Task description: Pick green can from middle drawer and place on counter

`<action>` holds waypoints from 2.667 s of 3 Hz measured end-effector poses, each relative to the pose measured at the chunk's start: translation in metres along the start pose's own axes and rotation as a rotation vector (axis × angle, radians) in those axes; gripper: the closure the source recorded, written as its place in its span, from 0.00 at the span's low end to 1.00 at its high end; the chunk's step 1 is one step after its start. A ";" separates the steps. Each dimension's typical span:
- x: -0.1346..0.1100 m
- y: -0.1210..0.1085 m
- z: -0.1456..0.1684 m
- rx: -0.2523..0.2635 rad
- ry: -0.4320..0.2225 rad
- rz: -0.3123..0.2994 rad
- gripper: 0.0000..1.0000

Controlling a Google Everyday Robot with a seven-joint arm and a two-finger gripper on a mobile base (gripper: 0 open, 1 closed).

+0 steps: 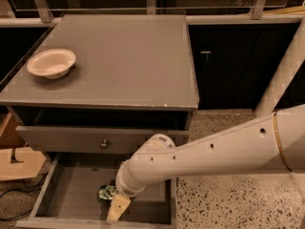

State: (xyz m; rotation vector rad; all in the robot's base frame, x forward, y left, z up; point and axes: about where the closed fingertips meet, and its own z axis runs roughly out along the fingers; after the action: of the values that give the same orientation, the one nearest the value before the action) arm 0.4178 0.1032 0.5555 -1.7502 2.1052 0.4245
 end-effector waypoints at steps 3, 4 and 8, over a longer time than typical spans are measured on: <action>-0.005 -0.016 0.042 0.031 0.023 0.027 0.00; -0.005 -0.017 0.043 0.033 0.025 0.030 0.00; -0.001 -0.042 0.116 0.008 0.035 -0.039 0.00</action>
Offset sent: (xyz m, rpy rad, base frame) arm 0.0010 0.0226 -0.0406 -0.0260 0.0232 -0.0337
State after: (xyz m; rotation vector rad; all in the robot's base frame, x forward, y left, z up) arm 0.4698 0.1491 0.4536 -1.8038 2.0901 0.3768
